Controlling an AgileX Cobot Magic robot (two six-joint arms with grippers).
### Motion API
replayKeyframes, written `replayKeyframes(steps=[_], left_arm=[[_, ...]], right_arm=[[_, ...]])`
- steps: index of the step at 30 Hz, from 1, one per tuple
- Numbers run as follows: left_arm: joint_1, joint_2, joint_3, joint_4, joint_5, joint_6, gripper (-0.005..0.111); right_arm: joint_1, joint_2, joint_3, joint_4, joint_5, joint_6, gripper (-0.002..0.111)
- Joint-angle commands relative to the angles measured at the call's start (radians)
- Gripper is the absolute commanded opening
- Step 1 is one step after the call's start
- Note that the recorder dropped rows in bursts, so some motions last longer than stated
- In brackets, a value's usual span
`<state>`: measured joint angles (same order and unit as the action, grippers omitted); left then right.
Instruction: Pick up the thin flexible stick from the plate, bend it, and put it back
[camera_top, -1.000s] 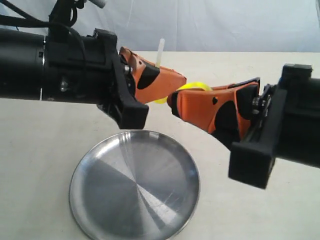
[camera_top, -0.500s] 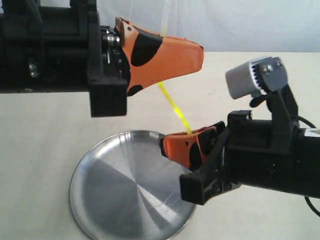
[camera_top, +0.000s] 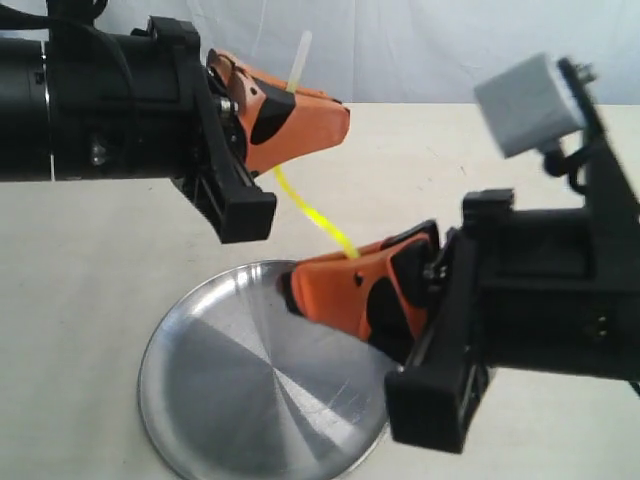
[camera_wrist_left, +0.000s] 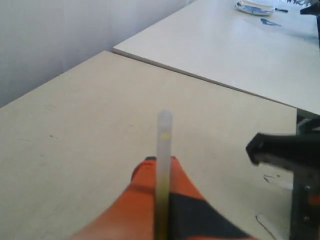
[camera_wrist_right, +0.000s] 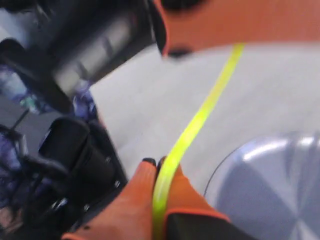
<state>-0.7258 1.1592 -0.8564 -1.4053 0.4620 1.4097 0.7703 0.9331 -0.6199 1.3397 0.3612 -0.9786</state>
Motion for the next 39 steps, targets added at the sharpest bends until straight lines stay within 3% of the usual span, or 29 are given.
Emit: replayKeyframes(steps=[1, 9, 14, 18, 27, 31, 36, 39], left_arm=[[-0.004, 0.010, 0.022, 0.050, 0.095, -0.053, 0.000], [-0.004, -0.038, 0.008, -0.187, 0.236, -0.039, 0.000], [-0.004, -0.061, -0.002, -0.315, 0.235, 0.105, 0.000], [-0.004, -0.061, -0.002, -0.251, 0.161, 0.139, 0.000], [-0.004, -0.061, -0.002, -0.134, 0.106, 0.135, 0.000], [-0.004, -0.061, -0.002, -0.127, 0.073, 0.135, 0.014], [-0.004, -0.065, -0.002, -0.127, 0.013, 0.071, 0.052], [-0.004, -0.076, -0.002, -0.127, -0.038, 0.063, 0.066]], right_arm=[[-0.003, -0.093, -0.006, -0.044, -0.152, 0.028, -0.001], [-0.003, -0.093, 0.080, -0.064, -0.195, 0.065, -0.001], [-0.003, 0.033, 0.092, -0.047, -0.061, 0.092, -0.001], [-0.003, 0.114, 0.072, -0.031, 0.038, 0.088, -0.001], [-0.003, 0.108, 0.065, -0.056, 0.015, 0.088, -0.001], [-0.003, 0.108, 0.065, -0.061, -0.025, 0.088, -0.001], [-0.003, 0.108, 0.065, -0.127, -0.053, 0.121, -0.001], [-0.003, 0.108, 0.065, -0.177, -0.069, 0.177, -0.001]])
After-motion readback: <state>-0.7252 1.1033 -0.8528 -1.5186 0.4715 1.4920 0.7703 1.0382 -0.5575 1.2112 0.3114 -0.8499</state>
